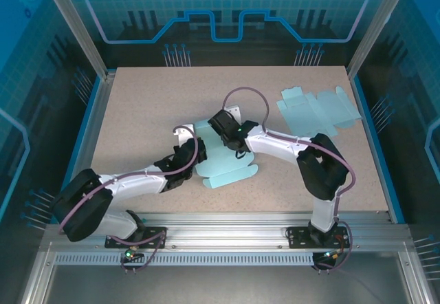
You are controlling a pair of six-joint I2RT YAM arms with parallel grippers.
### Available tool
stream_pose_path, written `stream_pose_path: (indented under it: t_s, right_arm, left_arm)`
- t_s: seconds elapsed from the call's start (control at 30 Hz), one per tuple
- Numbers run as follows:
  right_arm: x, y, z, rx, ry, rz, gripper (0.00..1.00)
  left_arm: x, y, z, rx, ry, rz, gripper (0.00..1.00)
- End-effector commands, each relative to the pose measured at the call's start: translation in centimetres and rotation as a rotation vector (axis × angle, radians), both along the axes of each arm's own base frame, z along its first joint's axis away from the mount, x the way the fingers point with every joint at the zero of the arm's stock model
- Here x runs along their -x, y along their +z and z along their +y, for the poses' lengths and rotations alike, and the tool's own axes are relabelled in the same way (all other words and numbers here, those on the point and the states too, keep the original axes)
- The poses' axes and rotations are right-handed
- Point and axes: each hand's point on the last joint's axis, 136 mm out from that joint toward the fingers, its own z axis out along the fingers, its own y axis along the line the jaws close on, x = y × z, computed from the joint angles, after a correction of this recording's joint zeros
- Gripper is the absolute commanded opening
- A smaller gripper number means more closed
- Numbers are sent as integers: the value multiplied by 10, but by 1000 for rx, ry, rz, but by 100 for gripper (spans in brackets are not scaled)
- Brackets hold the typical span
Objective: Fold the paper box
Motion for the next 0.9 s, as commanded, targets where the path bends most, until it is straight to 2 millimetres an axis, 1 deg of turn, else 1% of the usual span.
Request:
stream_pose_path:
  t_s: [0.0, 0.07, 0.2, 0.53, 0.63, 0.87]
  right_arm:
    - [1, -21, -68, 291, -121, 14, 0]
    - [1, -21, -65, 282, -115, 15, 0]
    - [2, -22, -62, 280, -107, 22, 0]
    - [-2, -35, -54, 292, -100, 48, 0]
    - [-2, -38, -52, 280, -93, 59, 0]
    - [-3, -40, -49, 270, -85, 81, 0]
  left_arm:
    - [-2, 17, 40, -39, 249, -94, 0]
    - [-2, 16, 46, -35, 299, -103, 0]
    - [-3, 16, 50, -20, 355, -103, 0]
    - [1, 17, 60, -31, 406, -97, 0]
    - [-1, 16, 62, -60, 416, -68, 1]
    - [-3, 8, 69, -137, 475, 23, 0]
